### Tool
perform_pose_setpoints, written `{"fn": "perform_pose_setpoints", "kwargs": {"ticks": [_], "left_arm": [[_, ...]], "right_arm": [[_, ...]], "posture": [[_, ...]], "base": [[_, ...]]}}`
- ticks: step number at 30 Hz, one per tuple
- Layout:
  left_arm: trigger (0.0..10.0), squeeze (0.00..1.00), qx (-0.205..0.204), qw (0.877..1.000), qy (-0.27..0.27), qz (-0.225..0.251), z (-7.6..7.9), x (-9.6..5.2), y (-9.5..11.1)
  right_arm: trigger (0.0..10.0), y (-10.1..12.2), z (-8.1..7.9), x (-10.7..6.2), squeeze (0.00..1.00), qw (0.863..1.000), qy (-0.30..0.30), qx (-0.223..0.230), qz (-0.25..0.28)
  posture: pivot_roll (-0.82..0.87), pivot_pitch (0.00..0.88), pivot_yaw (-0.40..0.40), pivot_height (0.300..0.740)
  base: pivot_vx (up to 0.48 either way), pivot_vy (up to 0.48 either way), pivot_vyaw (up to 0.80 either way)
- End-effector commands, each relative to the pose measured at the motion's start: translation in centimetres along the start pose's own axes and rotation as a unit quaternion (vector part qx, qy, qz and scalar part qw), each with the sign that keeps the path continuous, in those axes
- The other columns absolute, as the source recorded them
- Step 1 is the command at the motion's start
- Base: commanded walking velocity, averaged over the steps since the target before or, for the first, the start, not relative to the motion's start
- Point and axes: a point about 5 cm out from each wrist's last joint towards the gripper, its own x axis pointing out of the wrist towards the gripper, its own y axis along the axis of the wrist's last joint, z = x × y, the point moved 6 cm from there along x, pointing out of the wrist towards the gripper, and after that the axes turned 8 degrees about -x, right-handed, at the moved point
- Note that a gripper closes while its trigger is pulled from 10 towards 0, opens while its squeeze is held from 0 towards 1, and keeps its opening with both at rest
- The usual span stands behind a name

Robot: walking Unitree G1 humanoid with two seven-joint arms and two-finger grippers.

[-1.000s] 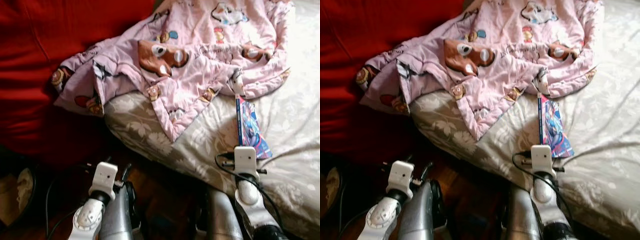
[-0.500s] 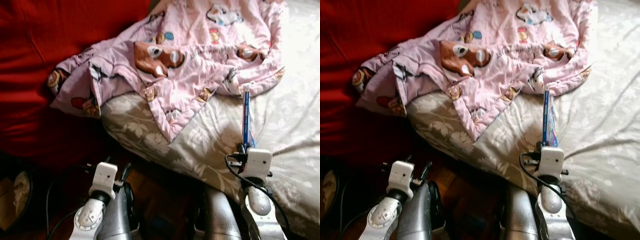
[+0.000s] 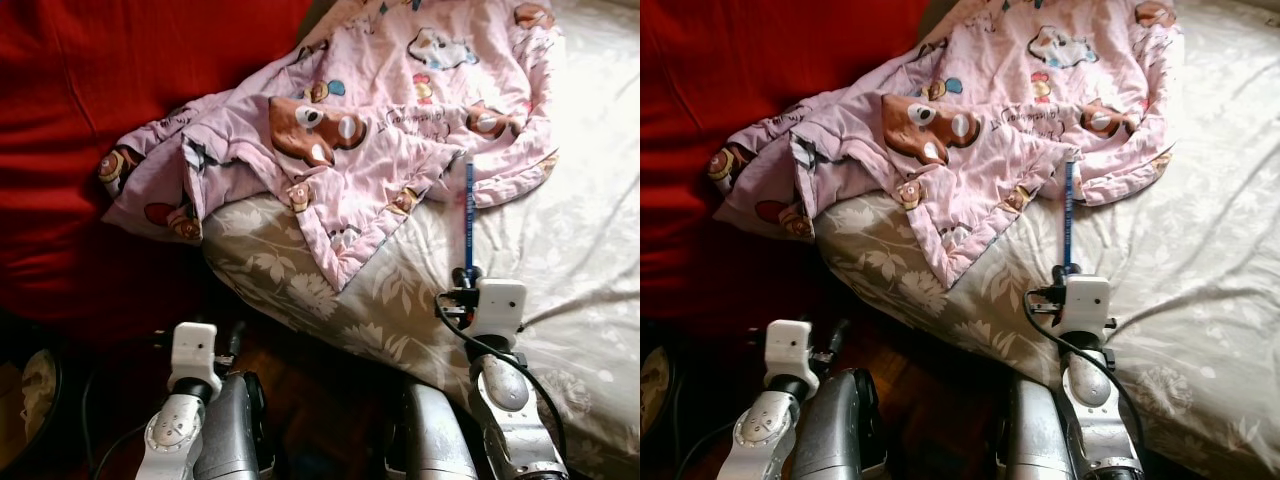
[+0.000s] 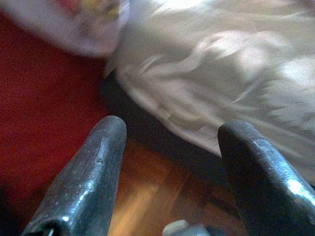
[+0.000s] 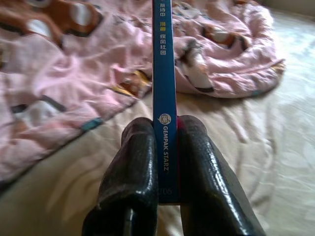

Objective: Clean up the room

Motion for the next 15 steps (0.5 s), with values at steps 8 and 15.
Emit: {"fn": "perform_pose_setpoints", "kwargs": {"ticks": [8, 15], "left_arm": [[10.0, 0.00, -0.032, 0.994, 0.051, -0.089, -2.7, -1.6, -5.1], [10.0, 0.00, -0.078, 0.985, 0.099, -0.114, -4.4, -1.9, -6.3]], "right_arm": [[10.0, -1.0, -0.2, 0.4, 0.00, 1.000, 0.010, 0.013, -0.015], [10.0, -1.5, 0.1, 0.5, 0.00, 0.999, 0.004, 0.023, -0.023]], "posture": [[0.10, 0.122, -0.030, 0.680], [0.11, 0.088, -0.027, 0.725]], "base": [[0.000, 0.000, 0.00], [0.000, 0.000, 0.00]]}}
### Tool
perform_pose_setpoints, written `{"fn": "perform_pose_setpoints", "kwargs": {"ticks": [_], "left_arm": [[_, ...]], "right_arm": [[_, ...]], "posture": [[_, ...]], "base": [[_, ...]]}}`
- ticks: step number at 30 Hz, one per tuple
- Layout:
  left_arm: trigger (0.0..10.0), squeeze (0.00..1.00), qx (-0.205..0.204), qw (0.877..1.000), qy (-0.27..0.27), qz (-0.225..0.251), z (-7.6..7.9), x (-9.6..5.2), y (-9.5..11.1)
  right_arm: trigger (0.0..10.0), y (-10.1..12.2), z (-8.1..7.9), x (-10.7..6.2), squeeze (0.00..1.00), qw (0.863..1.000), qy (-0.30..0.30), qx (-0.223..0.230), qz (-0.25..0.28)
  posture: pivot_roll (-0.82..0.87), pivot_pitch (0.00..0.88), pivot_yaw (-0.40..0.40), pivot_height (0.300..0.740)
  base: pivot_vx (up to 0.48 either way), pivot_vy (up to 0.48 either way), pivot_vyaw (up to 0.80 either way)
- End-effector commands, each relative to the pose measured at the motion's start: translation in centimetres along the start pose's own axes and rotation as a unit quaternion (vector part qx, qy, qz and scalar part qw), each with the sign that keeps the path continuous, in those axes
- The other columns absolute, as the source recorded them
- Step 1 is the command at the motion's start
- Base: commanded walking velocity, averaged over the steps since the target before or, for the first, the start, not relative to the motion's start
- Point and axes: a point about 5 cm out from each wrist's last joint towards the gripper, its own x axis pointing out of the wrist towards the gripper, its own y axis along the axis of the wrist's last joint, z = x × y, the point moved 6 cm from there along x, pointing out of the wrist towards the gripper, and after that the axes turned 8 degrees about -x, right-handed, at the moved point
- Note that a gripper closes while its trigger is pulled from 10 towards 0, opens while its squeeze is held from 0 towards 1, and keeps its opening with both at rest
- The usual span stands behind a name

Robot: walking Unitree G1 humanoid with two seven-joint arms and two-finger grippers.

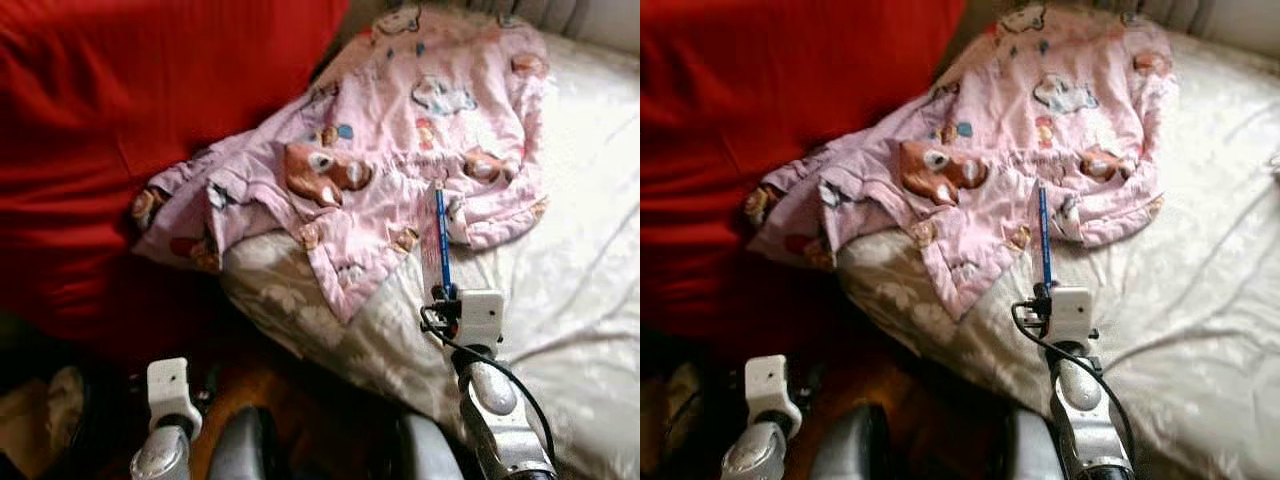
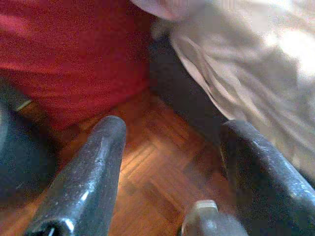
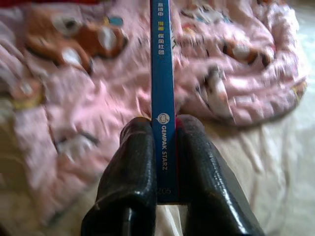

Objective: Clean up the room

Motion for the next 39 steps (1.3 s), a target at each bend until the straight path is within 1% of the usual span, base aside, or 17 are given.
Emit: {"fn": "perform_pose_setpoints", "kwargs": {"ticks": [1, 4, 7, 9, 10, 13, 17, 18, 20, 22, 27, 30, 33, 35, 37, 38, 39], "left_arm": [[10.0, 0.00, -0.012, 0.999, 0.025, -0.025, -1.4, -0.4, -1.2], [10.0, 0.00, 0.002, 0.999, 0.021, -0.041, -1.3, -0.4, -1.9], [10.0, 0.00, 0.005, 0.998, 0.019, -0.057, -1.2, -0.5, -2.6], [10.0, 0.00, 0.010, 0.997, 0.018, -0.079, -1.1, -0.7, -3.6], [10.0, 0.00, 0.010, 0.997, 0.018, -0.079, -1.1, -0.7, -3.6], [10.0, 0.00, 0.026, 0.993, 0.016, -0.113, -1.3, -1.4, -5.3], [10.0, 0.00, 0.033, 0.991, 0.020, -0.132, -1.6, -1.9, -6.2], [10.0, 0.00, 0.048, 0.987, 0.018, -0.151, -1.8, -2.3, -7.0], [10.0, 0.00, 0.059, 0.984, 0.016, -0.168, -2.1, -2.8, -7.8], [10.0, 0.00, 0.058, 0.980, 0.024, -0.188, -2.6, -3.4, -8.6], [10.0, 0.00, 0.053, 0.979, 0.016, -0.199, -2.5, -3.8, -9.2], [10.0, 0.00, 0.036, 0.978, 0.041, -0.200, -3.4, -4.2, -9.6], [10.0, 0.00, 0.033, 0.978, 0.047, -0.200, -3.6, -4.3, -9.6], [10.0, 0.00, 0.032, 0.978, 0.047, -0.203, -3.6, -4.6, -9.9], [10.0, 0.00, 0.030, 0.977, 0.048, -0.206, -3.6, -4.7, -10.1], [10.0, 0.00, 0.026, 0.976, 0.050, -0.209, -3.5, -4.8, -10.2], [10.0, 0.00, 0.026, 0.976, 0.050, -0.209, -3.5, -4.8, -10.2]], "right_arm": [[10.0, 1.3, 0.6, 0.4, 0.00, 1.000, -0.012, 0.007, 0.027], [10.0, 1.2, 0.8, 0.5, 0.00, 0.999, -0.019, 0.008, 0.027], [10.0, 1.2, 0.9, 0.6, 0.00, 0.999, -0.023, 0.007, 0.028], [10.0, 1.2, 1.0, 0.7, 0.00, 0.999, -0.030, 0.012, 0.029], [10.0, 1.2, 1.0, 0.7, 0.00, 0.999, -0.030, 0.012, 0.029], [10.0, 0.7, 1.2, 0.5, 0.00, 0.999, -0.041, 0.021, 0.022], [10.0, 0.0, 1.4, 0.3, 0.00, 0.999, -0.047, 0.023, 0.010], [10.0, -0.9, 1.3, 0.2, 0.00, 0.999, -0.048, 0.021, -0.009], [10.0, -1.3, 1.5, 0.1, 0.00, 0.998, -0.057, 0.030, -0.013], [10.0, -1.2, 1.5, -0.1, 0.00, 0.997, -0.063, 0.039, -0.007], [10.0, -1.0, 1.3, -0.1, 0.00, 0.997, -0.064, 0.047, 0.002], [10.0, -1.5, 0.1, -0.2, 0.00, 0.998, -0.035, 0.043, -0.007], [10.0, -1.7, -0.1, -0.2, 0.00, 0.999, -0.026, 0.037, -0.010], [10.0, -1.6, -0.3, 0.0, 0.00, 0.998, -0.019, 0.066, -0.011], [10.0, -1.6, -0.3, 0.1, 0.00, 0.998, -0.015, 0.062, -0.012], [10.0, -1.5, -0.4, 0.2, 0.00, 0.998, -0.012, 0.060, -0.014], [10.0, -1.5, -0.4, 0.2, 0.00, 0.998, -0.012, 0.060, -0.014]], "posture": [[0.11, 0.075, -0.028, 0.735], [0.11, 0.063, -0.026, 0.740], [0.11, 0.052, -0.023, 0.740], [0.11, 0.040, -0.019, 0.740], [0.11, 0.040, -0.019, 0.740], [0.11, 0.030, -0.013, 0.740], [0.11, 0.027, -0.011, 0.740], [0.11, 0.023, -0.010, 0.740], [0.11, 0.018, -0.008, 0.740], [0.11, 0.017, -0.006, 0.740], [0.10, 0.025, -0.004, 0.740], [0.10, 0.022, -0.008, 0.740], [0.11, 0.022, -0.011, 0.740], [0.09, 0.036, -0.009, 0.740], [0.08, 0.045, -0.009, 0.740], [0.08, 0.070, -0.010, 0.740], [0.08, 0.070, -0.010, 0.740]], "base": [[0.000, 0.000, 0.00], [0.000, 0.000, 0.00], [0.000, 0.000, 0.00], [0.000, 0.000, 0.00], [0.000, 0.000, 0.00], [0.000, 0.000, 0.00], [0.000, 0.000, 0.00], [0.000, 0.000, 0.00], [0.000, 0.000, 0.00], [0.000, 0.000, 0.00], [0.000, 0.000, 0.00], [0.000, 0.000, 0.00], [0.000, 0.000, 0.00], [0.000, 0.000, 0.00], [0.000, 0.000, 0.00], [0.000, 0.000, -0.76], [0.000, 0.000, -0.76]]}}
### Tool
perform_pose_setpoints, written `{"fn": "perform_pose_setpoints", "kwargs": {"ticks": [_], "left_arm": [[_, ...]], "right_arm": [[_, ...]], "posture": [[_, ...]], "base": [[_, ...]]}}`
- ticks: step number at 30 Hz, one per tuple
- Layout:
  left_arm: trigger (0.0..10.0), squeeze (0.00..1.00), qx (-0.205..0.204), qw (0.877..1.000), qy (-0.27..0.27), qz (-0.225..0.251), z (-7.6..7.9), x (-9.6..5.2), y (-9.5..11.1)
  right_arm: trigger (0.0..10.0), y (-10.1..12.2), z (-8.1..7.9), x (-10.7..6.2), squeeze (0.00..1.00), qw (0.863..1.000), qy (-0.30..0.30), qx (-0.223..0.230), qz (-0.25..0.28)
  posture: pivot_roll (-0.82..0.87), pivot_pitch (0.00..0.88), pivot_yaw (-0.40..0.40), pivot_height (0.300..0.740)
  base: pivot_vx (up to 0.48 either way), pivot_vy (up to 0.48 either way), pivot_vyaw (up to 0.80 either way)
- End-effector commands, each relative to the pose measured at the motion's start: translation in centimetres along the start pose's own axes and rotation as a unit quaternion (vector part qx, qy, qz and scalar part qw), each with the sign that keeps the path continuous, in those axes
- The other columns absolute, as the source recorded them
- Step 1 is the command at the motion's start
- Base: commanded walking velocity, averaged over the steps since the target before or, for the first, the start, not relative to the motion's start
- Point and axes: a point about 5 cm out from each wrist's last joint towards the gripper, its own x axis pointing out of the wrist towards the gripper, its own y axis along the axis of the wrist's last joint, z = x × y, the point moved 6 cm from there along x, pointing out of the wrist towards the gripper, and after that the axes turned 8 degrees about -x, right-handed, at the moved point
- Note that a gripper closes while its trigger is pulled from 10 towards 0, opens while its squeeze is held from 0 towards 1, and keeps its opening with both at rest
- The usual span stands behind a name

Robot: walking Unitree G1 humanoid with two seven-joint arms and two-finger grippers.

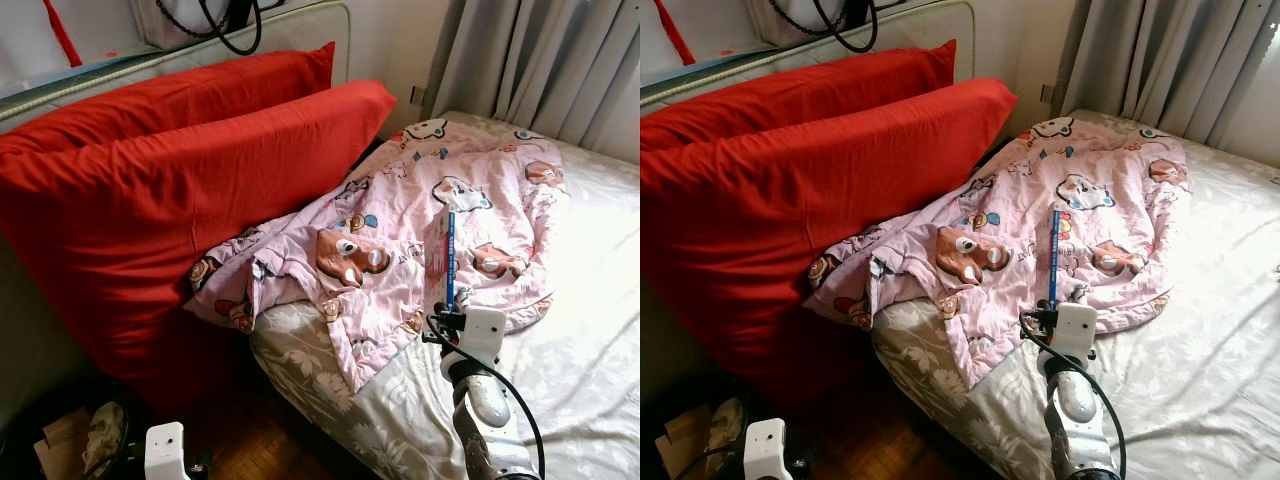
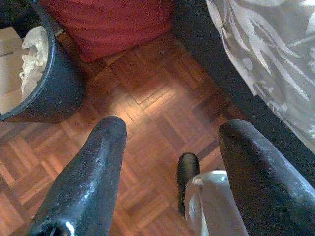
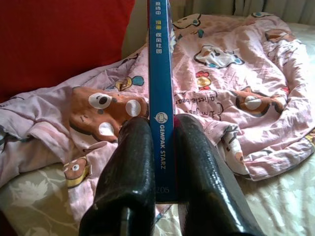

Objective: Clean up the room

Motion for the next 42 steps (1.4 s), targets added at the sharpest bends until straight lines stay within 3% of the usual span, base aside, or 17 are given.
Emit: {"fn": "perform_pose_setpoints", "kwargs": {"ticks": [1, 4, 6, 13, 18, 22, 42], "left_arm": [[10.0, 0.00, -0.007, 1.000, 0.007, -0.012, -0.2, -0.1, -0.7], [10.0, 0.00, -0.005, 1.000, 0.015, -0.011, -0.3, 0.0, -0.4], [10.0, 0.00, 0.017, 1.000, 0.008, -0.011, -0.1, 0.0, -0.3], [10.0, 0.00, 0.055, 0.998, -0.011, -0.010, 0.9, 0.3, 0.1], [10.0, 0.00, 0.073, 0.997, -0.010, -0.012, 1.2, 0.3, 0.0], [10.0, 0.00, 0.057, 0.998, -0.012, -0.014, 1.4, 0.4, 0.0], [10.0, 0.00, 0.064, 0.998, -0.011, -0.018, 1.4, 0.3, -0.3]], "right_arm": [[10.0, 1.2, 0.4, 0.4, 0.00, 1.000, -0.004, 0.002, 0.019], [10.0, 1.4, 1.1, 0.6, 0.00, 1.000, -0.022, 0.002, 0.020], [10.0, 1.2, 1.4, 0.6, 0.00, 0.999, -0.039, 0.020, 0.016], [10.0, 0.8, 0.0, 0.4, 0.00, 0.999, -0.021, 0.026, 0.009], [10.0, 0.8, 0.4, 0.4, 0.00, 0.999, -0.026, 0.018, 0.007], [10.0, 0.7, 0.6, 0.3, 0.00, 0.999, -0.029, 0.018, 0.005], [10.0, 0.5, 0.9, 0.2, 0.00, 0.999, -0.038, 0.021, -0.001]], "posture": [[0.08, 0.070, -0.010, 0.740], [0.08, 0.102, -0.020, 0.740], [0.08, 0.113, -0.019, 0.740], [0.09, 0.134, -0.017, 0.740], [0.09, 0.150, -0.023, 0.740], [0.09, 0.158, -0.022, 0.740], [0.09, 0.199, -0.020, 0.740]], "base": [[0.000, 0.000, -0.76], [0.000, 0.000, -0.76], [0.000, 0.000, -0.76], [0.000, 0.000, -0.76], [0.000, -0.244, -0.77], [0.000, -0.388, -0.77], [0.000, 0.000, -0.77]]}}
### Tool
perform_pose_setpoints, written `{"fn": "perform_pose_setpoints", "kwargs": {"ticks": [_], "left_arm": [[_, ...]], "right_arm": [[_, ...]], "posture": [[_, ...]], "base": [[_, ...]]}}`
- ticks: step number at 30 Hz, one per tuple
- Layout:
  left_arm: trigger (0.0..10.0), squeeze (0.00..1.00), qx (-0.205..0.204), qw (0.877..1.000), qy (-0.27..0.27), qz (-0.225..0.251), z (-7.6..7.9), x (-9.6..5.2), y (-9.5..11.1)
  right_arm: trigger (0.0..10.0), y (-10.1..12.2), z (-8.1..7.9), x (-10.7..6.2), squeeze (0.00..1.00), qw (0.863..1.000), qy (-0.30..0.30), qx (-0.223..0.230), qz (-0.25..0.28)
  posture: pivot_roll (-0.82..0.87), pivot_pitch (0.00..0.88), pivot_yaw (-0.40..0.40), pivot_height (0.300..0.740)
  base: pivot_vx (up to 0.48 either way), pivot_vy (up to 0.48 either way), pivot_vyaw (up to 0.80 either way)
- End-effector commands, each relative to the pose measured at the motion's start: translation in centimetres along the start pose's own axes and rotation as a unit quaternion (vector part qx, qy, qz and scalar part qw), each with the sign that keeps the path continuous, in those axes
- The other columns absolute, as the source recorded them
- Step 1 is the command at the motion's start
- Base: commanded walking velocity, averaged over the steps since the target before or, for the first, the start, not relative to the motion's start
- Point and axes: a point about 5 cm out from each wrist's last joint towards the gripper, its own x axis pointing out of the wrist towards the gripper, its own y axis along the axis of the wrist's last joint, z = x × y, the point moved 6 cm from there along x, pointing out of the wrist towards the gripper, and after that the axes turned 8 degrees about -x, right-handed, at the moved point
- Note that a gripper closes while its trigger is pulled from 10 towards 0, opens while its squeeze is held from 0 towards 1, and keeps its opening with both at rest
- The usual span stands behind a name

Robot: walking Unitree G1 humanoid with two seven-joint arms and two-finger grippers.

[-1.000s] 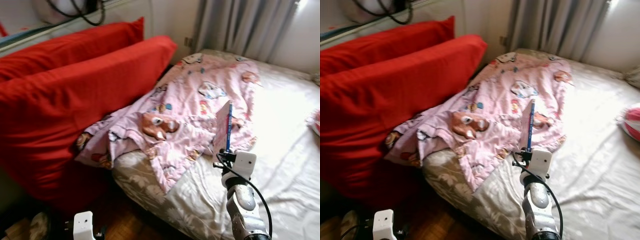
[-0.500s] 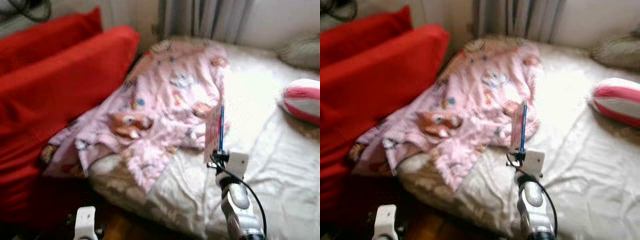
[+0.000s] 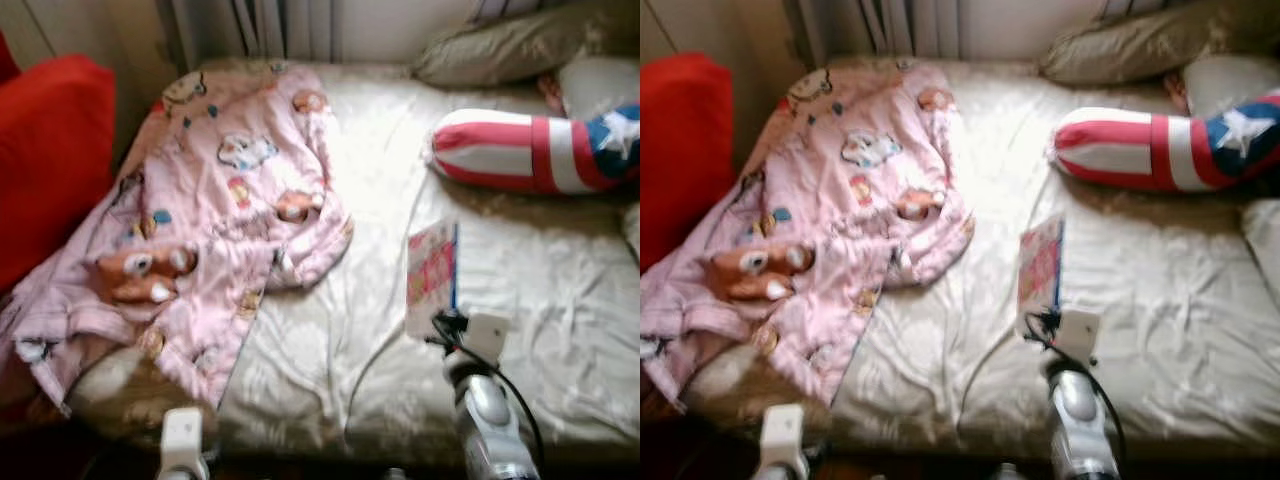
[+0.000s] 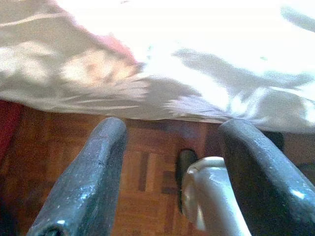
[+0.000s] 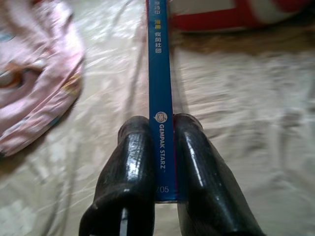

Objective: Clean up the room

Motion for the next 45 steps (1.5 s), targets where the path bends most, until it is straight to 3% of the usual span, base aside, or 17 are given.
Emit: {"fn": "perform_pose_setpoints", "kwargs": {"ticks": [1, 8, 13, 45], "left_arm": [[10.0, 0.00, 0.007, 1.000, 0.009, -0.022, -0.9, -0.4, -1.4], [10.0, 0.00, 0.017, 1.000, -0.004, -0.023, -0.4, -0.3, -1.3], [10.0, 0.00, 0.029, 0.999, -0.016, -0.029, 0.2, -0.3, -1.6], [10.0, 0.00, 0.031, 0.999, -0.015, -0.035, 0.3, -0.4, -1.9]], "right_arm": [[10.0, 0.8, 0.0, 0.0, 0.00, 1.000, -0.002, 0.001, 0.018], [10.0, 1.1, 0.2, 0.1, 0.00, 1.000, -0.004, 0.000, 0.025], [10.0, 1.1, -0.6, 0.2, 0.00, 1.000, 0.012, -0.015, 0.022], [10.0, 1.3, -0.8, 0.3, 0.00, 0.999, 0.015, -0.030, 0.030]], "posture": [[0.09, 0.202, -0.019, 0.740], [0.09, 0.211, -0.018, 0.740], [0.08, 0.215, -0.018, 0.740], [0.08, 0.194, -0.011, 0.740]], "base": [[0.000, 0.000, -0.77], [0.000, -0.080, -0.09], [0.000, -0.313, 0.00], [0.000, -0.344, 0.00]]}}
